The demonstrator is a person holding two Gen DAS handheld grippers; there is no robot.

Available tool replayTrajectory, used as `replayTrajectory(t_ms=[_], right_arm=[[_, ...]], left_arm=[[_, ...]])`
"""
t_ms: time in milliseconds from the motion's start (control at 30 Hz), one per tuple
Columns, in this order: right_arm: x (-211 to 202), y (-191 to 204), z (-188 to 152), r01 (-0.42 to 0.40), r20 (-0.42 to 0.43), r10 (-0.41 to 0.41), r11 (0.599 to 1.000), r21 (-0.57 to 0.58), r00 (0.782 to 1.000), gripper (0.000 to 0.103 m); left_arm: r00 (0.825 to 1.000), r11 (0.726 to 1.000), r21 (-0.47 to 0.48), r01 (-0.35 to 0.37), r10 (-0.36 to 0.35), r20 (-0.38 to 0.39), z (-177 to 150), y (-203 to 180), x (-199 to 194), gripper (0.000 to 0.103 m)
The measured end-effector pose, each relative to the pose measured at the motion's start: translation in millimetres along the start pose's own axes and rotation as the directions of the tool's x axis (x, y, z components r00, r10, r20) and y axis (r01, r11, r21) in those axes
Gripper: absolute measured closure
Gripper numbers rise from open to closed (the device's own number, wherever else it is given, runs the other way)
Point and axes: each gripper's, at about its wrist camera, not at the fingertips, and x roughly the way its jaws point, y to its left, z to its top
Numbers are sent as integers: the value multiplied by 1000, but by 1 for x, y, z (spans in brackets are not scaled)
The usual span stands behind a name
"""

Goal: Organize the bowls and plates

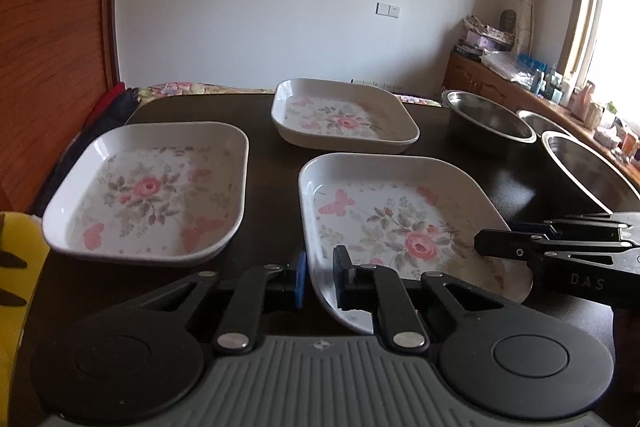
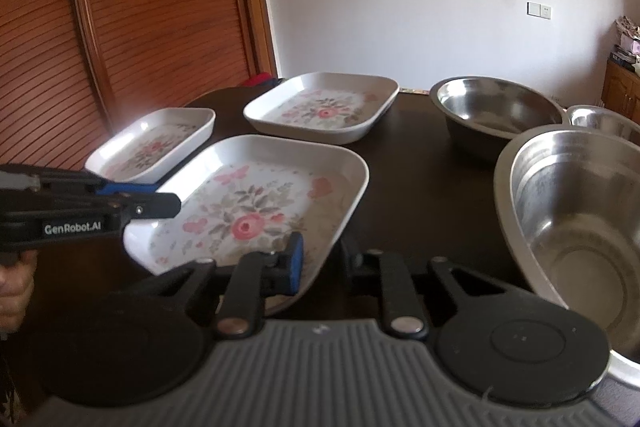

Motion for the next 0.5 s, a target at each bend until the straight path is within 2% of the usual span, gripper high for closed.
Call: replayTrajectory(t_ms=[233,500], right_arm=[[-2,-4,-2,-24,16,24,999,41,1000,87],[-23,-4,-4,-74,60,70,994,78,996,89]], left_arm=[[999,1000,-1,6,-6,50,-4,-4,-19,59],[993,1000,-13,9,-8,120,-13,-11,-54,59]])
